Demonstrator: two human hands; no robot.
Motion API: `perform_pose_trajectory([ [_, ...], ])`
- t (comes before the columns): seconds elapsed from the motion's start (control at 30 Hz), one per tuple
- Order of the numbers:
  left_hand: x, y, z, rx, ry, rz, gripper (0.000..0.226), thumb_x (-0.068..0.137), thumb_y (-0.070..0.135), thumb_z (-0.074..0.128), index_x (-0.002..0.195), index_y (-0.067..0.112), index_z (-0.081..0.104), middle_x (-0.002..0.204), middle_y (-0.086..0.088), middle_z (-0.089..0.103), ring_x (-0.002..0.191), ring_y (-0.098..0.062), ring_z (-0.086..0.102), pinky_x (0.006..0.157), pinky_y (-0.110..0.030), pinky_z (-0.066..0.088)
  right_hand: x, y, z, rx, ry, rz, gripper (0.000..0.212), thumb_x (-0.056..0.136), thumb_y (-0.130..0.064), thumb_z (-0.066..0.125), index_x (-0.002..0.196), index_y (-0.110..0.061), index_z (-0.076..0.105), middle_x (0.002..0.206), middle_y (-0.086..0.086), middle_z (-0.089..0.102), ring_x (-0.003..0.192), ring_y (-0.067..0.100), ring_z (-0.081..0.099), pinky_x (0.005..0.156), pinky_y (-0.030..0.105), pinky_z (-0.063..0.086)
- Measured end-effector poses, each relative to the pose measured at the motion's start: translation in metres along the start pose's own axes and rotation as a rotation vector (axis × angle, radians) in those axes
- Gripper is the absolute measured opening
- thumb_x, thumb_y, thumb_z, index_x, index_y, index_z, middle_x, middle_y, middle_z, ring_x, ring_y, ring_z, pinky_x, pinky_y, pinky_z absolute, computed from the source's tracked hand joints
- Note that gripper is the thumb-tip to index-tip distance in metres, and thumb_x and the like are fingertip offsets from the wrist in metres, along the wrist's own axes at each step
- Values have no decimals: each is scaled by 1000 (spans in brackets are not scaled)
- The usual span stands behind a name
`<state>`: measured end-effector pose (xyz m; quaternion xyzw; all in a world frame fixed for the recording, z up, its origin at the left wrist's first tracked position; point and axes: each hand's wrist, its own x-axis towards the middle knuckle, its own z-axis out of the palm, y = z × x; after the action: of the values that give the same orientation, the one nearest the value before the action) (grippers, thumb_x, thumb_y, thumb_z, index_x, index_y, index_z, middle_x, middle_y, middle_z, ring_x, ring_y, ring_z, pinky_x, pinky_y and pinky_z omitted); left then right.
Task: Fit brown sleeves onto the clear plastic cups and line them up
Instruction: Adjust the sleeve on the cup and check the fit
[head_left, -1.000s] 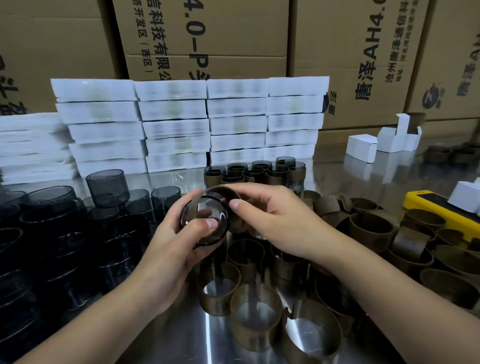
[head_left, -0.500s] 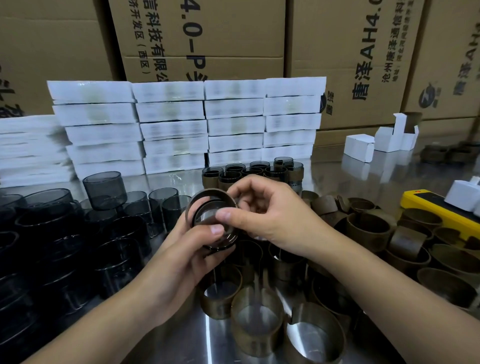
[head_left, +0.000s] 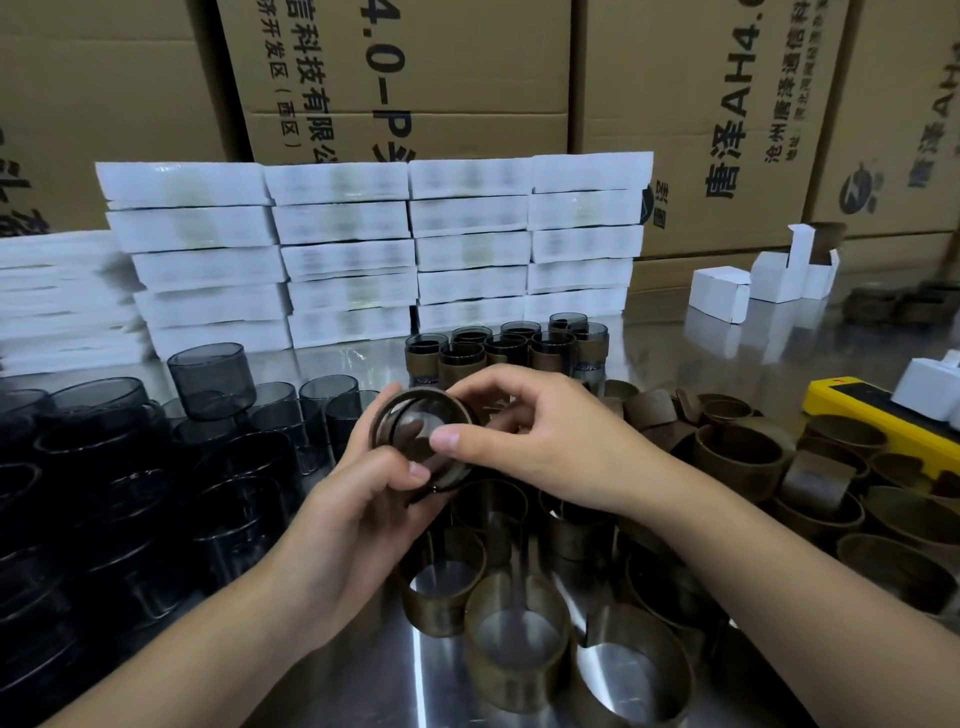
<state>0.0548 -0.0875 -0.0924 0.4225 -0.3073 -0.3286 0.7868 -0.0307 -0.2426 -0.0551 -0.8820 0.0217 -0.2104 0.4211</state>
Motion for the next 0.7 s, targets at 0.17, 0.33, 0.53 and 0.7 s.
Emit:
perform_pose_trajectory([
  [0.17,1,0,-2,31,-6,0,89,47,8,62,134,11,47,114,-14,70,106,-23,68,94,-38,51,-1,1,-1,-42,22,-1,47,64,-66,68,102,-39,67,77,-16,68,68,-3,61,69,21,48],
  [0.33,5,-2,-9,123,49,42,85,44,10,63,128,21,55,113,-10,71,103,-26,69,83,-34,57,0,-1,-2,-42,0,-52,26,83,-39,66,107,-35,71,79,-24,66,69,-6,59,71,22,49],
  [0.53,5,-3,-10,221,85,76,80,41,13,66,119,30,65,114,-13,69,104,-31,68,81,-33,58,1,2,-3,-8,-57,-81,29,87,-27,54,110,-33,70,80,-8,68,59,3,53,61,30,47],
  [0.7,4,-2,-7,252,97,111,79,38,11,65,115,32,66,115,-14,68,105,-33,67,84,-37,58,2,2,-5,-42,-66,-102,30,93,-18,56,119,-27,66,100,-13,67,94,11,65,85,34,52],
])
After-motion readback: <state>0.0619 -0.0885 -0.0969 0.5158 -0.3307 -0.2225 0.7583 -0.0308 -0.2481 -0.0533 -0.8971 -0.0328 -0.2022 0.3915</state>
